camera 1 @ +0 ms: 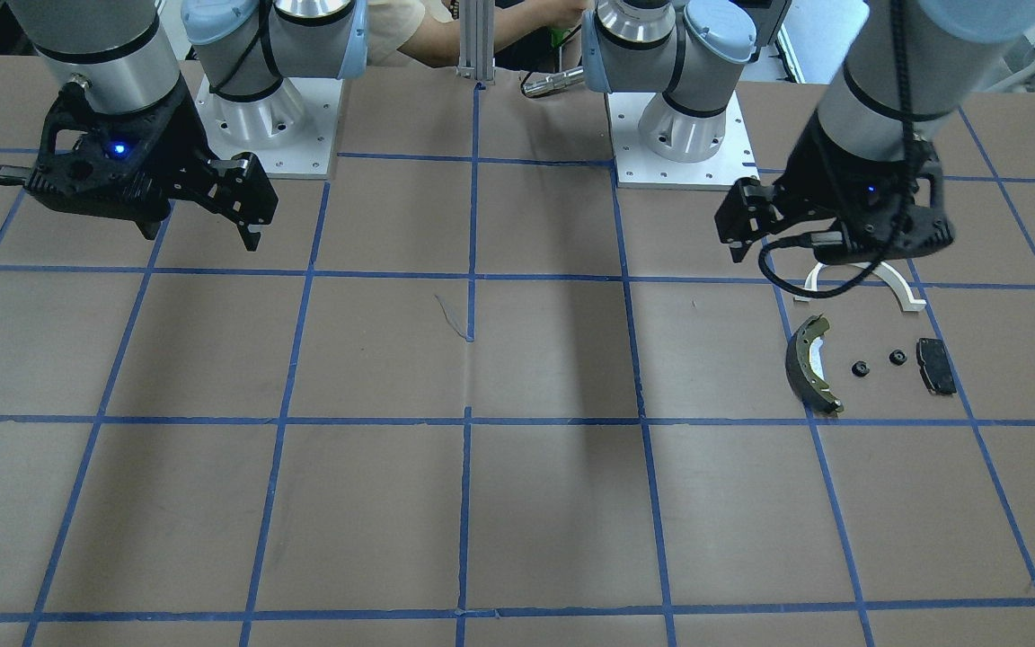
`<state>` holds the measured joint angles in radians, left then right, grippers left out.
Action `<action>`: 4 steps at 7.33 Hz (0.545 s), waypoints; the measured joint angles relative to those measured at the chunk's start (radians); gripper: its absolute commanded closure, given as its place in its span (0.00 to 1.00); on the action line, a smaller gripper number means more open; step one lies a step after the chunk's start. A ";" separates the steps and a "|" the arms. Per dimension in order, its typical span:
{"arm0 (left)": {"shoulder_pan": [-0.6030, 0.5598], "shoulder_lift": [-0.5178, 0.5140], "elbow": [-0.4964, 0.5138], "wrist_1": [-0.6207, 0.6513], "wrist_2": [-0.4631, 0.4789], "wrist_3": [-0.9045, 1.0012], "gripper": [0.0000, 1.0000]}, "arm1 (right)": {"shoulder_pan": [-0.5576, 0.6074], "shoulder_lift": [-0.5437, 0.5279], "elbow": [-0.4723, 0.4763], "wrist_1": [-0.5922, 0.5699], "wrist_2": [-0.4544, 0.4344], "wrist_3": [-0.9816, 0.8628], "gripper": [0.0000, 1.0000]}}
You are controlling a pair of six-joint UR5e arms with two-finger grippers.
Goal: Place bearing gear from tray to pile
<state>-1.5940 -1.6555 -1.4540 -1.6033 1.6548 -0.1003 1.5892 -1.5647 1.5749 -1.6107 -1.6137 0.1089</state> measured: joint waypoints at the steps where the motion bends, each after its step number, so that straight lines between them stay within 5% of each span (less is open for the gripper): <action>1: -0.008 0.007 -0.031 0.089 -0.027 0.007 0.00 | 0.000 0.000 0.000 0.000 0.000 0.000 0.00; 4: -0.001 0.034 -0.052 0.080 -0.106 0.040 0.00 | 0.000 0.000 0.001 0.000 0.000 0.000 0.00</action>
<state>-1.5951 -1.6214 -1.5060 -1.5230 1.5483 -0.0601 1.5892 -1.5646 1.5758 -1.6107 -1.6137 0.1089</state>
